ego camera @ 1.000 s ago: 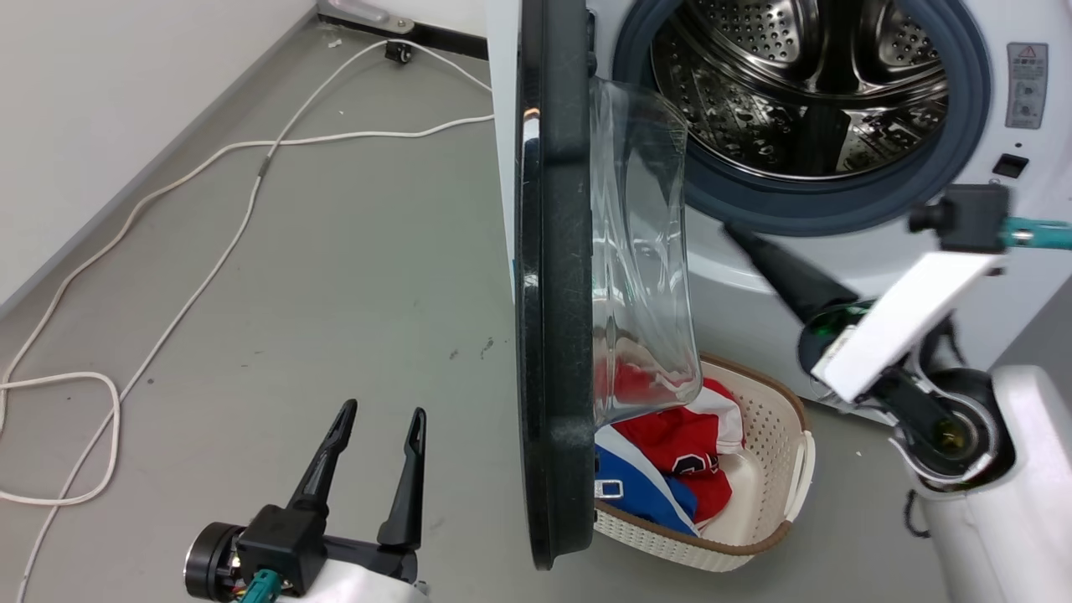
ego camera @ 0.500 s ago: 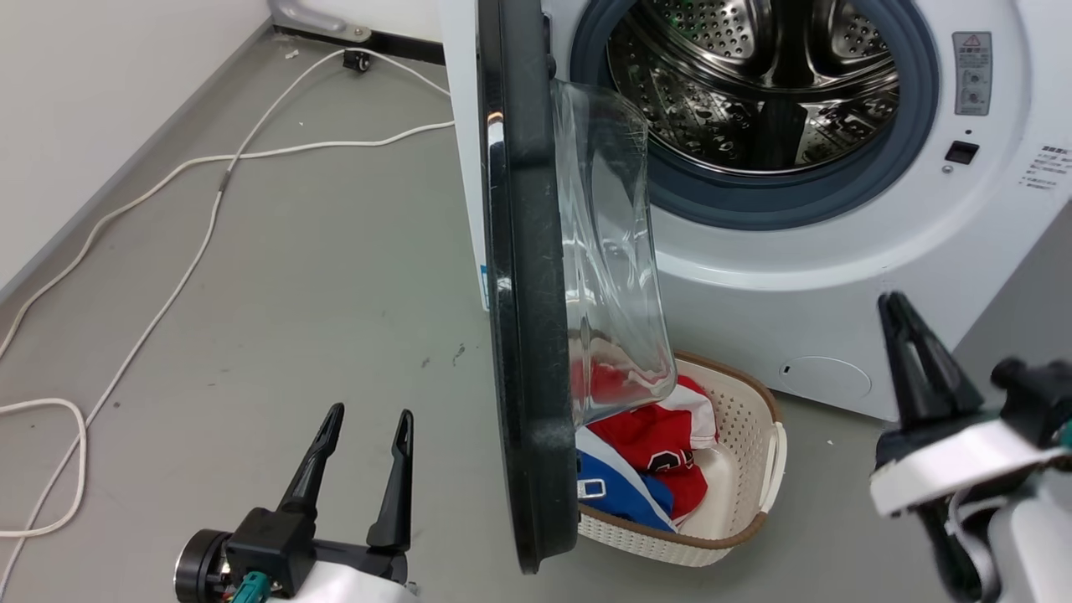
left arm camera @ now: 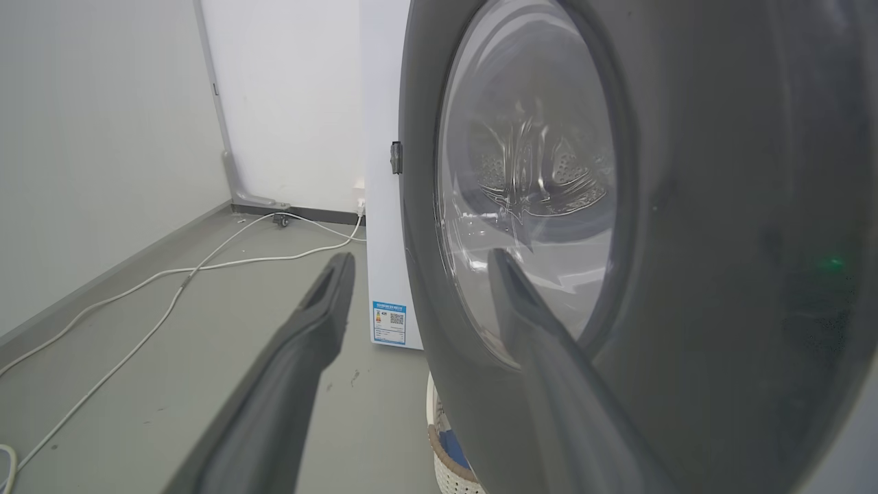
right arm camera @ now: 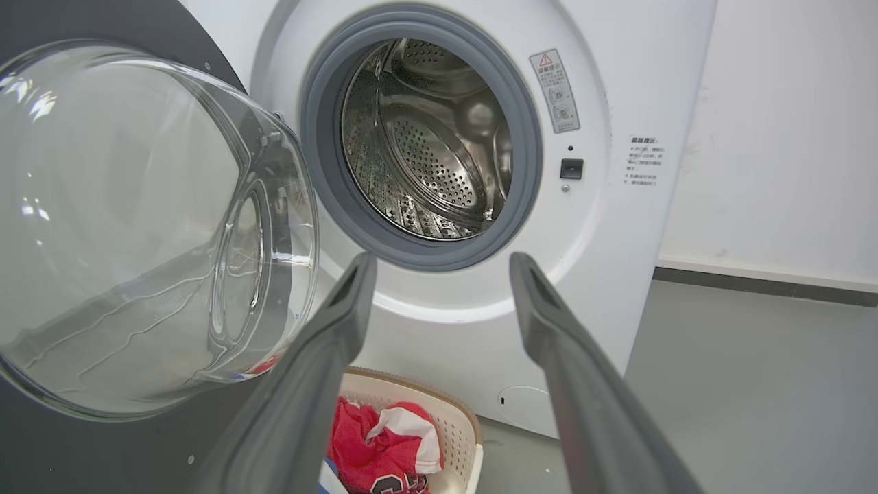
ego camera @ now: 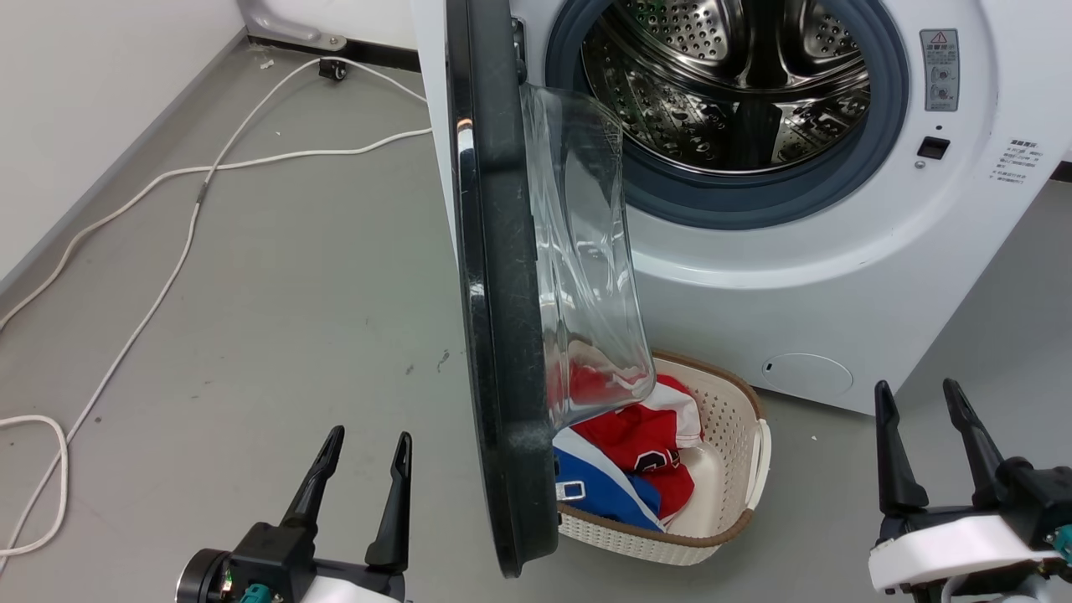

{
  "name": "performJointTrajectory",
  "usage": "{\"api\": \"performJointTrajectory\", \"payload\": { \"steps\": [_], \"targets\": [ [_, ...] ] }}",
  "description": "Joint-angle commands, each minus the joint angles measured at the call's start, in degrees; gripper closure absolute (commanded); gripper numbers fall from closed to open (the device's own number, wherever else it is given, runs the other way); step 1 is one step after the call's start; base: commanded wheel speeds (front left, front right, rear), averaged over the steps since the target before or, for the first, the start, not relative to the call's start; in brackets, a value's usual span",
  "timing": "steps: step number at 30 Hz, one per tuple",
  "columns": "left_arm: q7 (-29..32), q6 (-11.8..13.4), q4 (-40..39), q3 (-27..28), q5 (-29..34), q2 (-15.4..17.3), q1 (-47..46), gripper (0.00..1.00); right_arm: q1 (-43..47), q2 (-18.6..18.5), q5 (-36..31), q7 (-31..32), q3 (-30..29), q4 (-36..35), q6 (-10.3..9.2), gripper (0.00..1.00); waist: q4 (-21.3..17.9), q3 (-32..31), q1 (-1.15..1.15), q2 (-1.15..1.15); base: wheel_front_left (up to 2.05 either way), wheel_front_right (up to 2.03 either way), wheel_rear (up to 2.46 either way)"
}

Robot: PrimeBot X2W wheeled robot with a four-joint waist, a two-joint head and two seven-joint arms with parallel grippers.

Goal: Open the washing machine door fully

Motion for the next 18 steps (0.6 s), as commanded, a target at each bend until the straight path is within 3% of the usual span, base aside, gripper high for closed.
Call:
{"api": "performJointTrajectory", "payload": {
  "steps": [1,18],
  "targets": [
    [-0.14,-0.02,0.11,0.13,-0.01,-0.05,0.38,0.0,0.91,0.16,0.32,-0.09,-0.25,-0.27,-0.04,0.0,-0.07,0.05,0.0,0.0,0.0,0.0,0.0],
    [-0.14,-0.17,0.4,-0.59,-0.03,-0.05,-0.5,0.0,1.76,0.41,1.9,-0.12,1.34,0.12,-0.04,0.0,-0.09,0.12,0.0,0.0,0.0,0.0,0.0]
  ]
}}
